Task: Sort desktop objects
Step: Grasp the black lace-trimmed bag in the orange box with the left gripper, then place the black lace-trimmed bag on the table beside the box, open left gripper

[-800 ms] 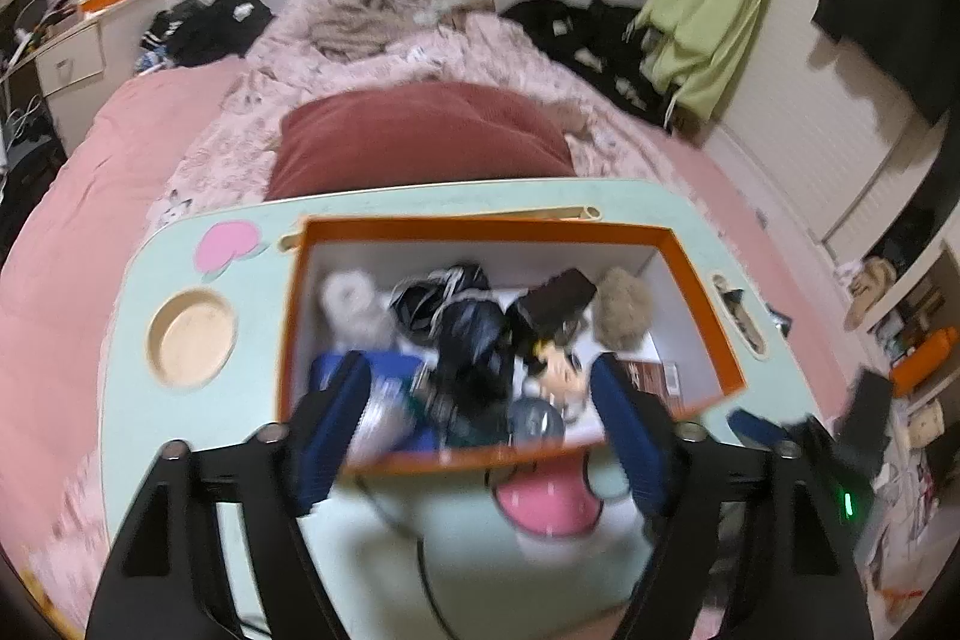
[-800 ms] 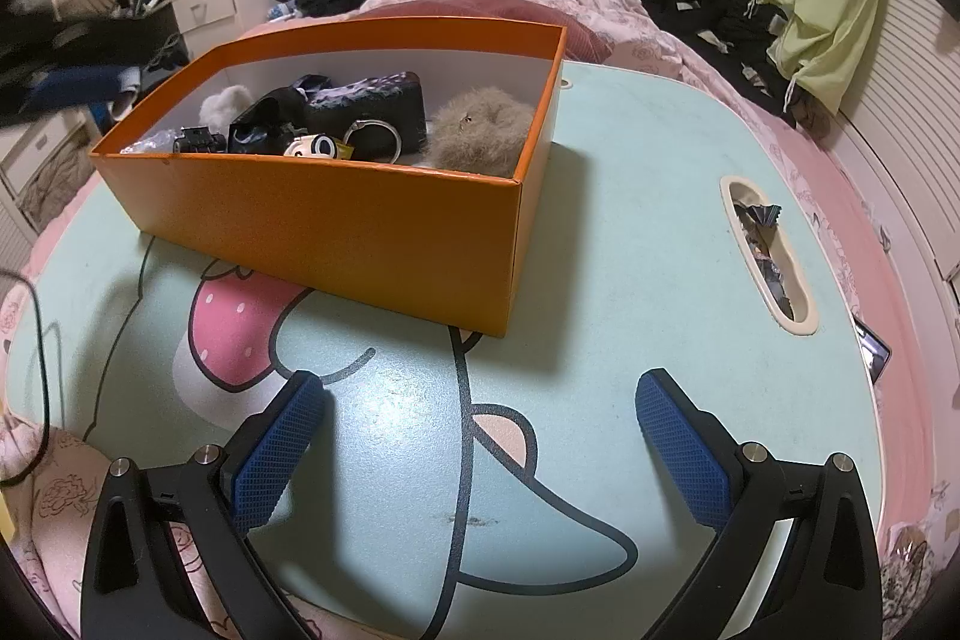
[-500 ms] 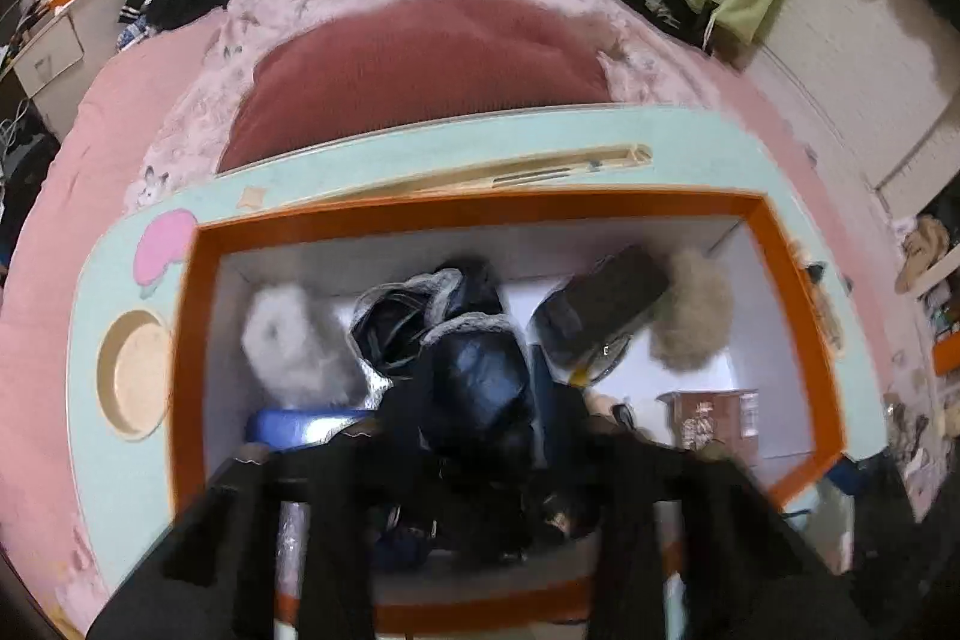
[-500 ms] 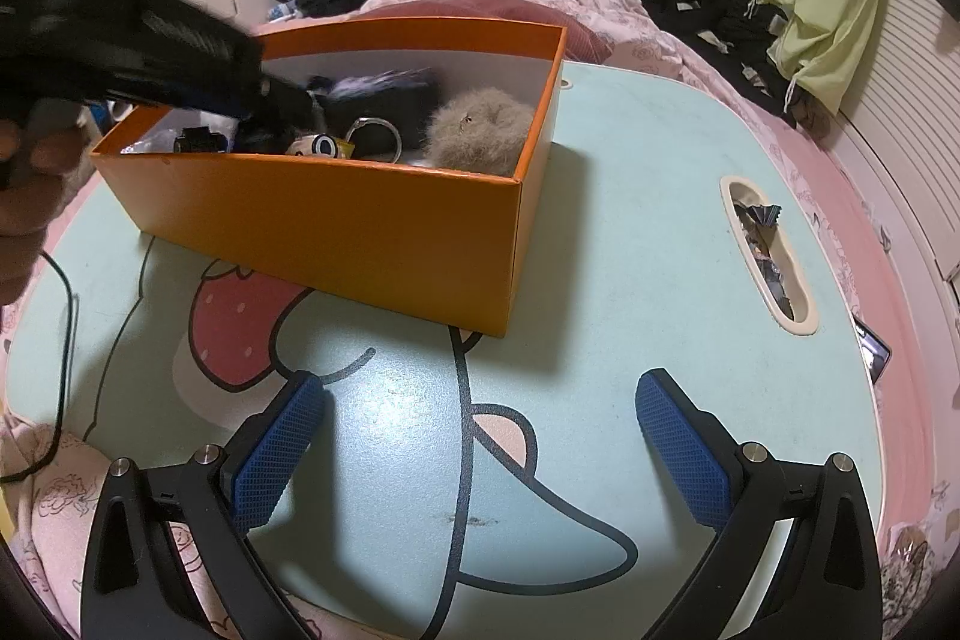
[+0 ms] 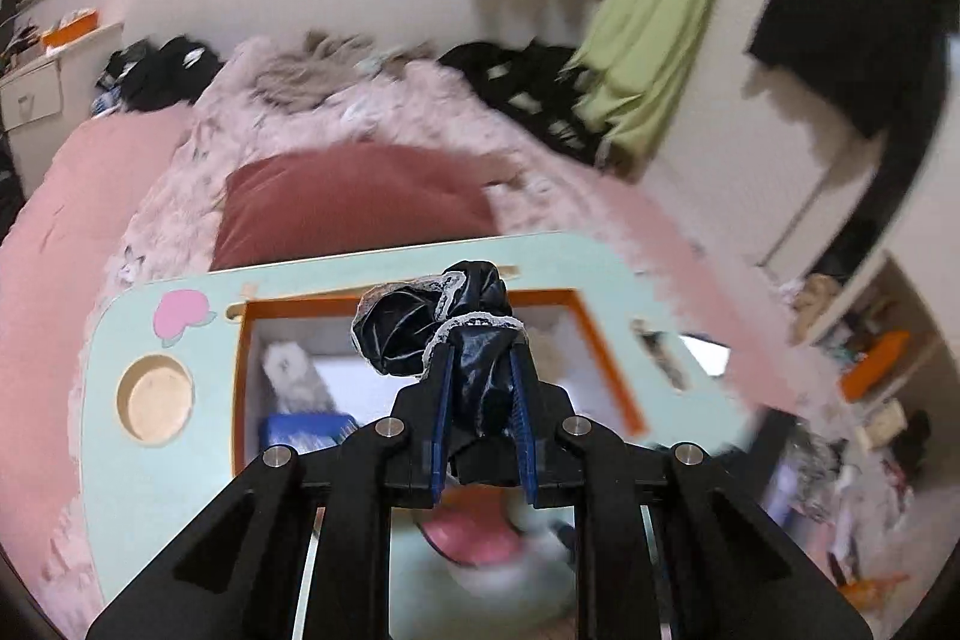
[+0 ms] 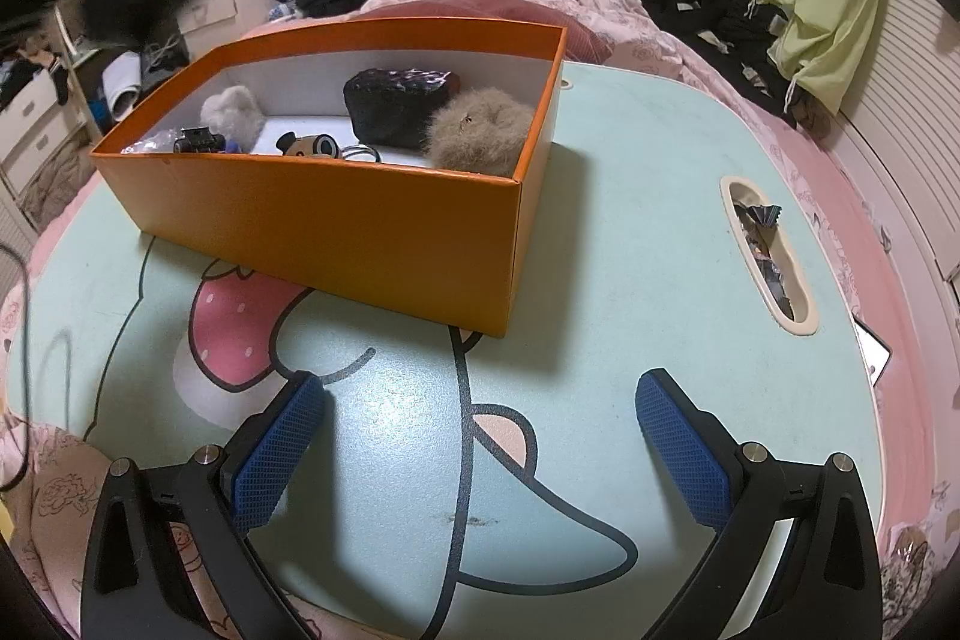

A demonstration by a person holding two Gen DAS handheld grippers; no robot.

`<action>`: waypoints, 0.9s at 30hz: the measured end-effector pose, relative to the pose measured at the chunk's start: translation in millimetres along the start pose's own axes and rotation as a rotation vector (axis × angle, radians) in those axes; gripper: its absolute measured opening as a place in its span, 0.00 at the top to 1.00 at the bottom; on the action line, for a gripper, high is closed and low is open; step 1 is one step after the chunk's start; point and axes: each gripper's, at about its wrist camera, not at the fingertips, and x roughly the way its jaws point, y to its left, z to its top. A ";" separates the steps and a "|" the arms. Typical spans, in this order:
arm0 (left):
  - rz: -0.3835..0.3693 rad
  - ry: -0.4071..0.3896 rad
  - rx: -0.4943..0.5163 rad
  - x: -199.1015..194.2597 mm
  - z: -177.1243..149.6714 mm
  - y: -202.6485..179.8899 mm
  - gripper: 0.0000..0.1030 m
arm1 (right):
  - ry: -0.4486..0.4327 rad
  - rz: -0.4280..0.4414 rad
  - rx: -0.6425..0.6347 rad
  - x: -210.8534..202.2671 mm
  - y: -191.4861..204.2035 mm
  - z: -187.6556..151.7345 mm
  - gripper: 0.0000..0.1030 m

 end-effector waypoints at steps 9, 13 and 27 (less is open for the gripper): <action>0.008 0.080 0.003 27.2 -74.2 -0.4 0.79 | -0.002 -0.006 0.009 -1.9 -0.4 -2.6 0.00; 0.027 0.128 -0.009 47.4 -90.3 3.7 0.73 | -0.002 -0.008 0.013 -2.3 -0.4 -3.3 0.00; 0.232 0.231 0.104 56.2 -143.4 16.9 0.04 | -0.005 -0.017 0.026 -3.0 -1.7 -7.3 0.00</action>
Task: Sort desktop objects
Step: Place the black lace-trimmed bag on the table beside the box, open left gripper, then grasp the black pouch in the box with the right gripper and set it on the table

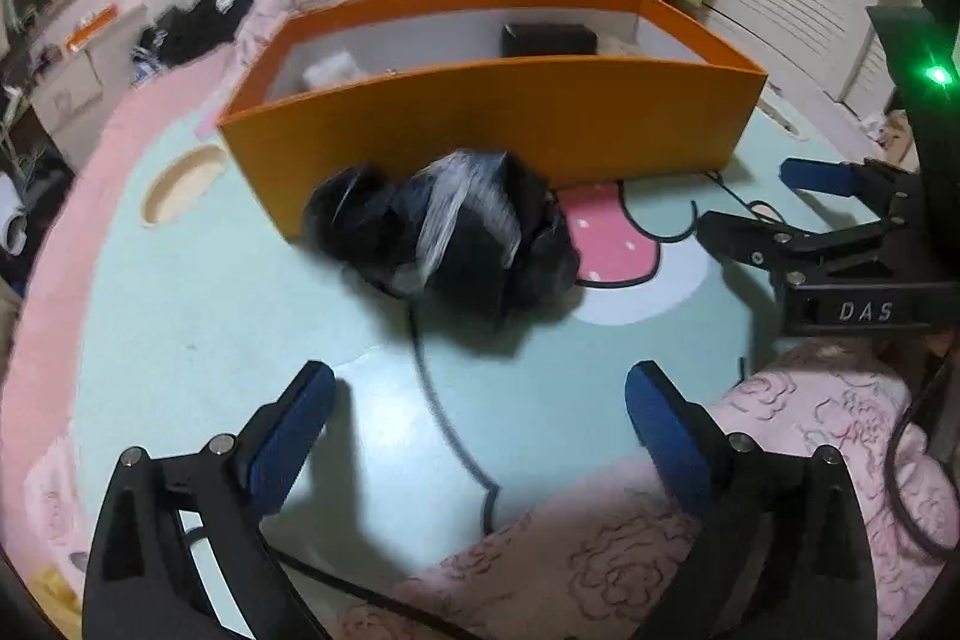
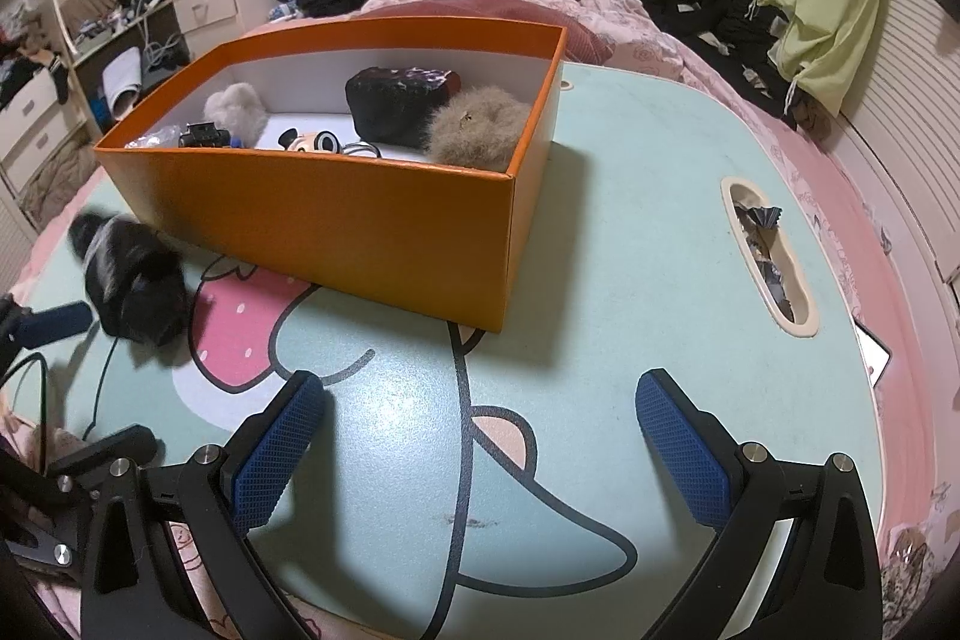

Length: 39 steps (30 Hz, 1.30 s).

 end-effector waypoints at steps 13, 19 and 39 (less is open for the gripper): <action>0.019 -0.001 -0.036 10.0 -4.2 9.0 0.00 | -0.219 0.108 0.073 -45.2 -12.1 9.2 0.37; 0.020 -0.001 -0.032 7.5 1.2 7.0 0.00 | -0.186 0.185 0.067 -48.8 5.2 92.2 0.34; 0.020 -0.007 -0.020 5.5 8.6 6.9 0.00 | 0.150 0.023 -0.012 63.3 34.1 157.7 0.40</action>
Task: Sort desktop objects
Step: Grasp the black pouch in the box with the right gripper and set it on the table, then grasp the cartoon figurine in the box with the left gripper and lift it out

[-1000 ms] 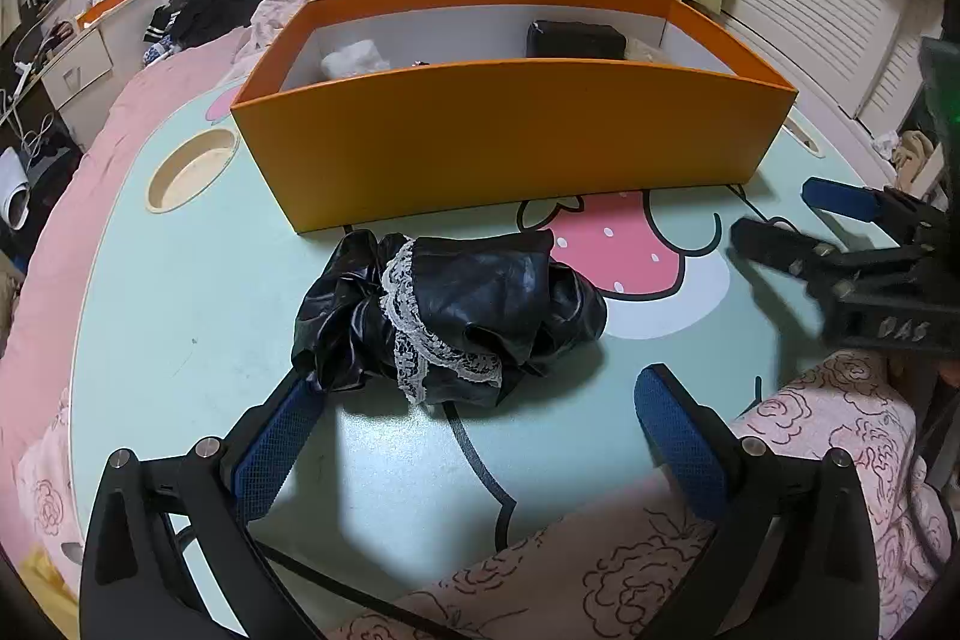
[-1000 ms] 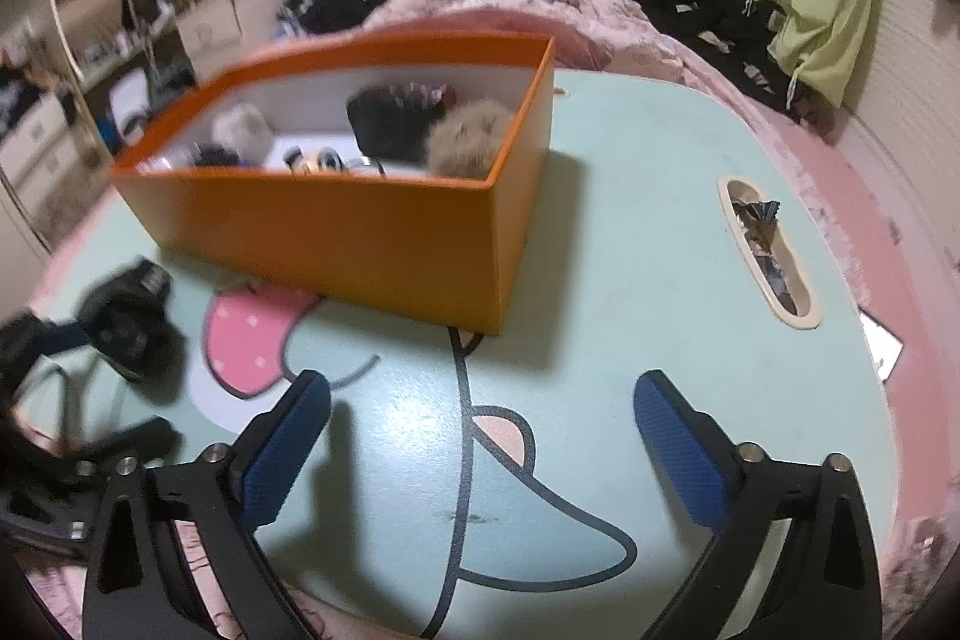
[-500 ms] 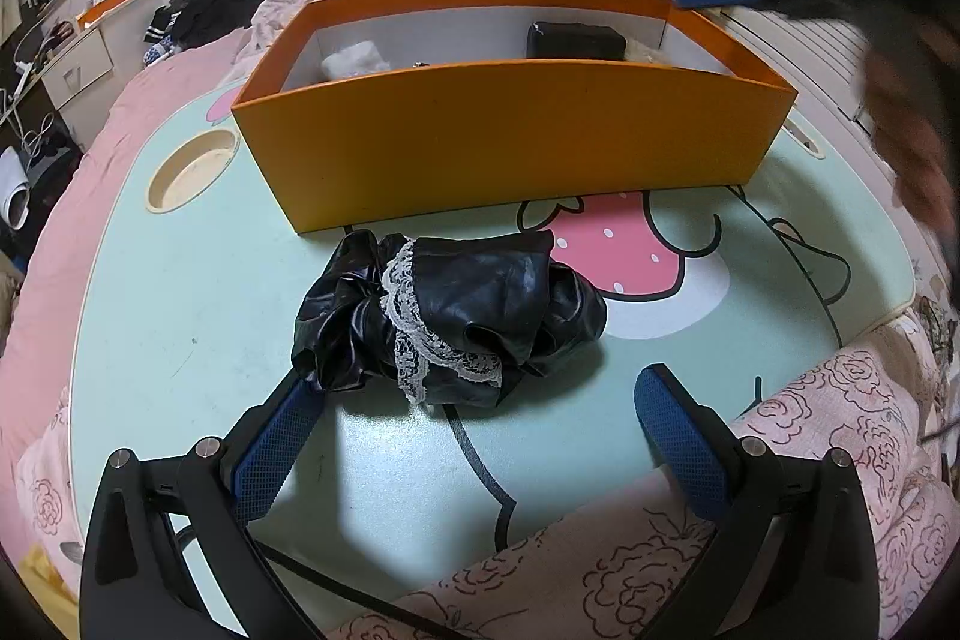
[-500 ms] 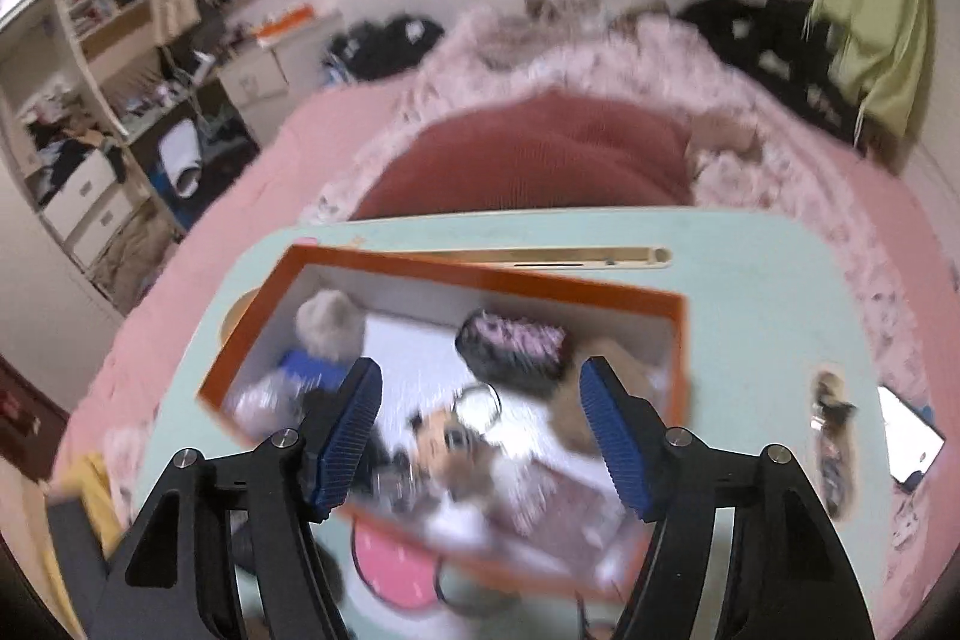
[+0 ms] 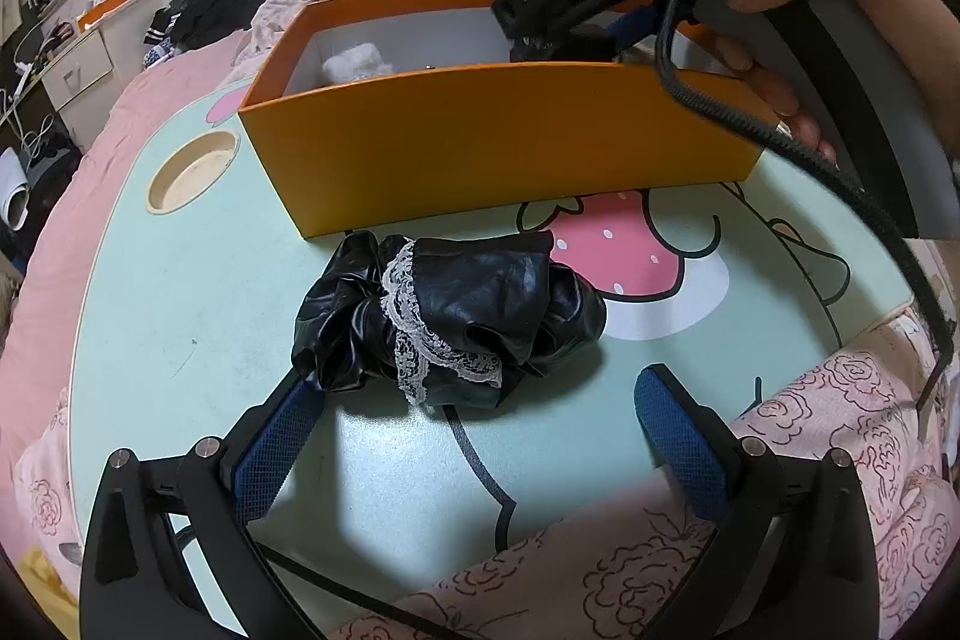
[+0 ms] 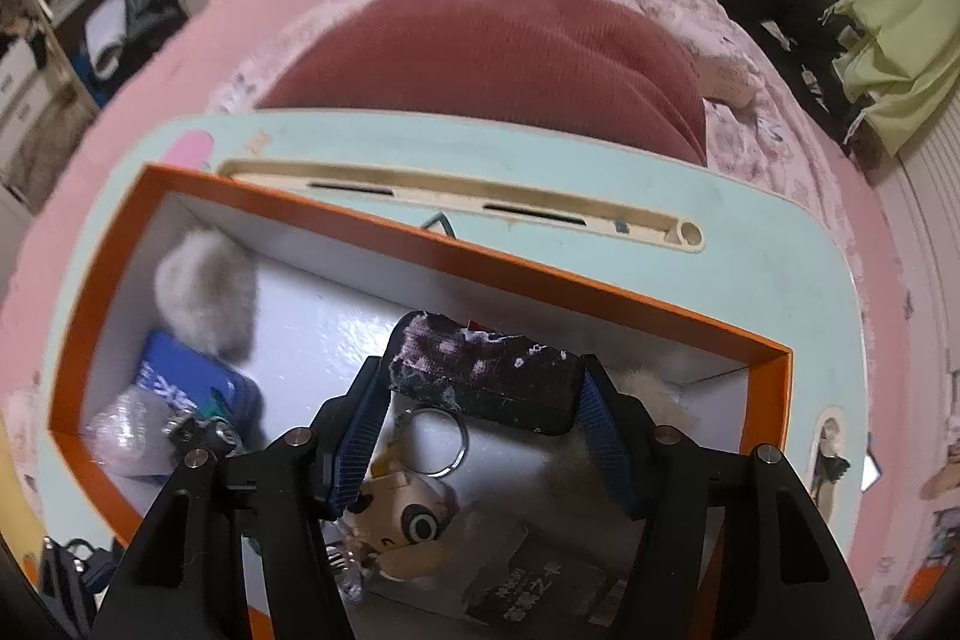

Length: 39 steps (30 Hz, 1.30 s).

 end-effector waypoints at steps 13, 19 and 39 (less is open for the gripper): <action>-0.004 0.000 0.005 0.8 0.3 0.1 0.00 | -0.276 0.272 -0.011 -110.2 3.3 -106.1 0.39; -0.006 0.000 0.007 0.8 0.0 0.1 0.00 | -0.149 0.199 0.012 -59.0 -1.3 -137.0 0.39; -0.012 0.000 0.014 0.9 -0.6 0.3 0.00 | -0.210 0.042 -0.075 -48.6 -7.7 -181.3 0.00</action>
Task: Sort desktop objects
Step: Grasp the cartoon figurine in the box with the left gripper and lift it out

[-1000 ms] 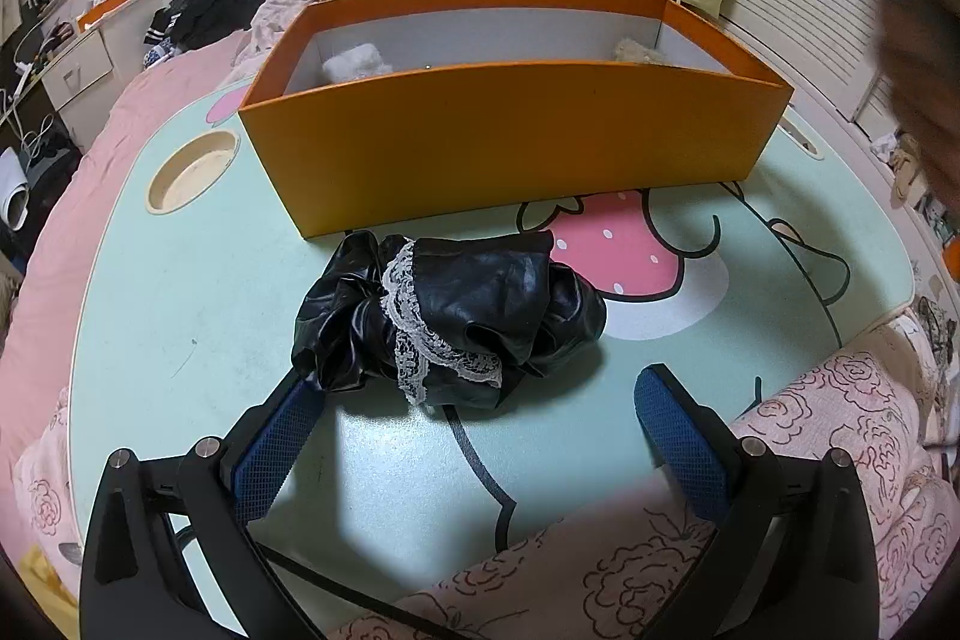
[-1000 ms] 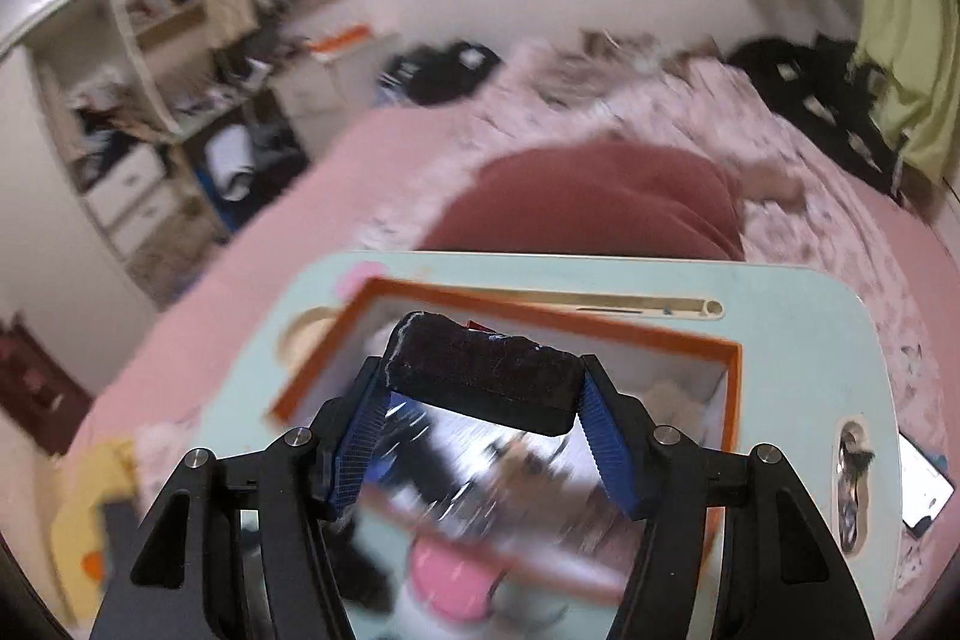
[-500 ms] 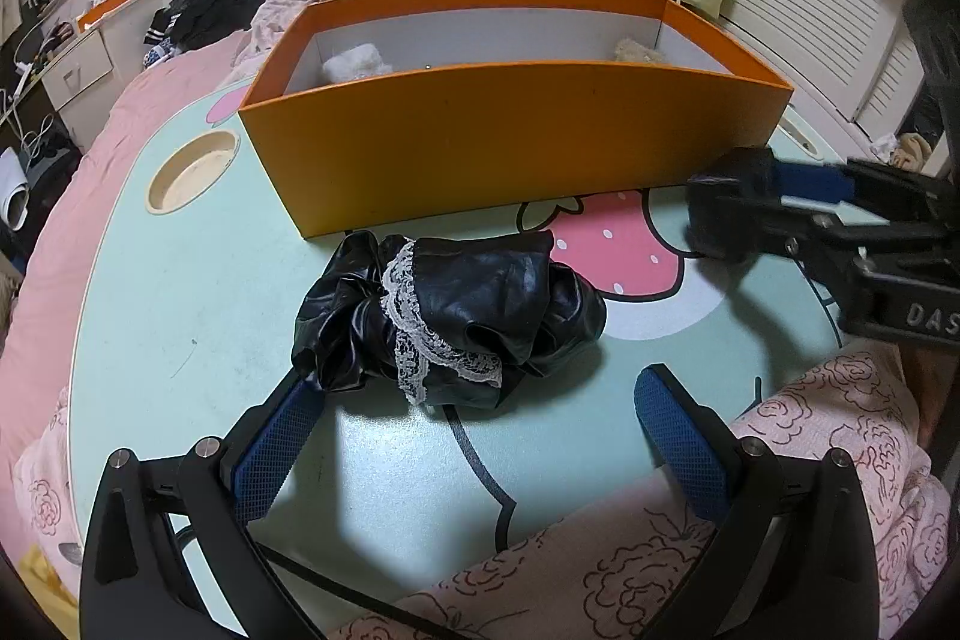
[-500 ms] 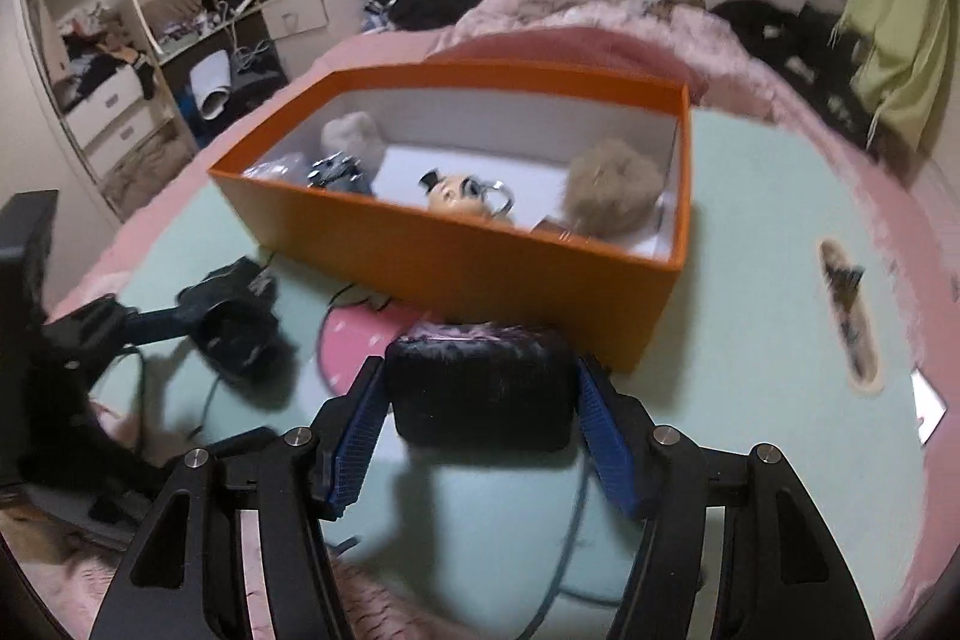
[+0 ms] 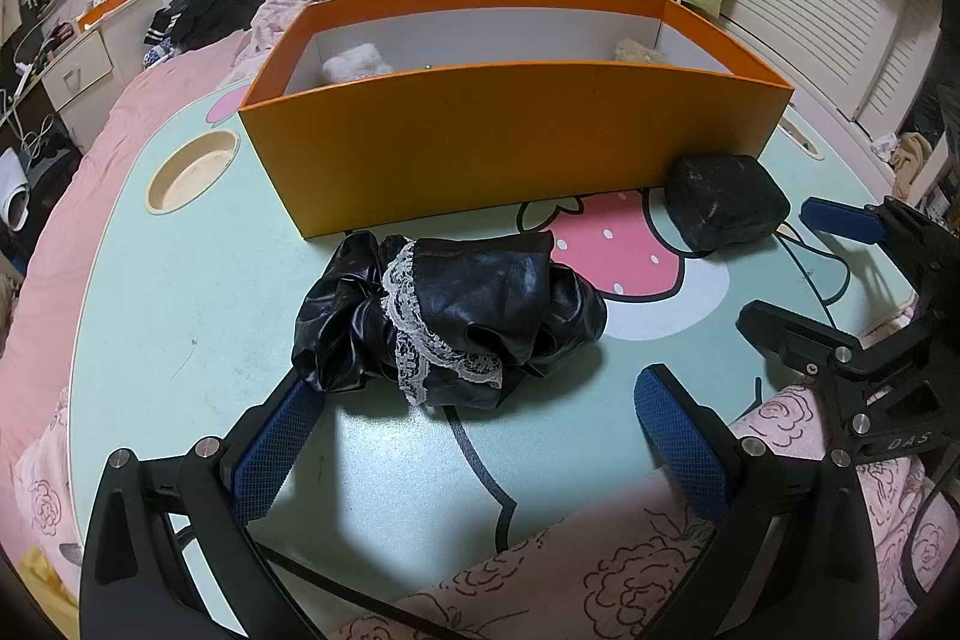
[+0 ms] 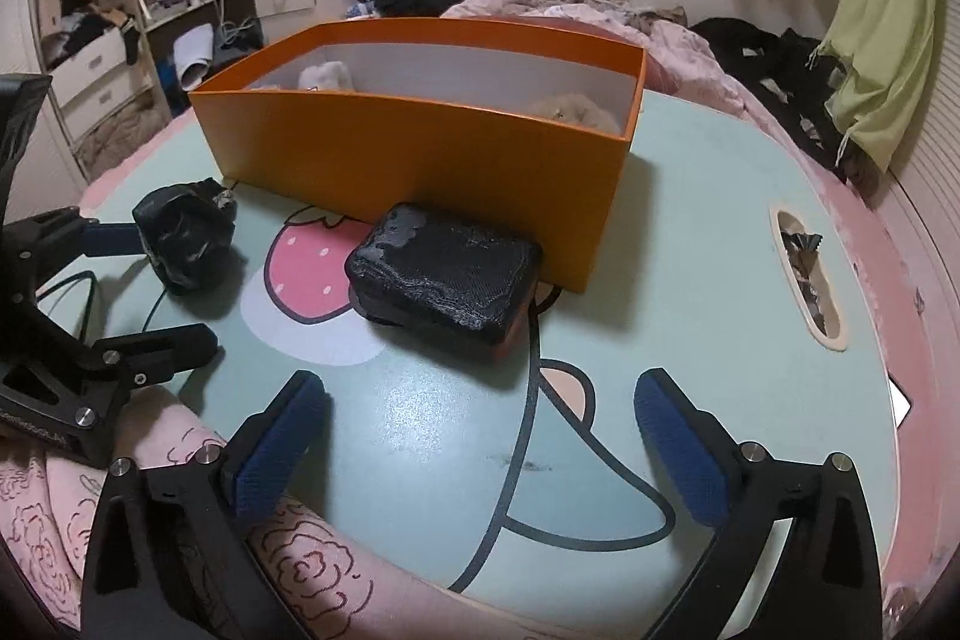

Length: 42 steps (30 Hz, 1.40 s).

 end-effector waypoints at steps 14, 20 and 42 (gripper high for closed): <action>-0.036 -0.097 -0.063 -36.8 15.6 12.7 0.00 | -0.001 -0.001 0.003 1.4 2.0 -0.2 0.00; -0.102 -0.213 -0.037 -78.4 76.5 9.9 0.05 | -0.002 -0.001 0.004 1.4 2.1 -0.1 0.00; -0.242 0.303 -0.136 65.6 138.4 -12.1 0.61 | -0.006 -0.006 0.006 -1.2 2.3 0.6 0.00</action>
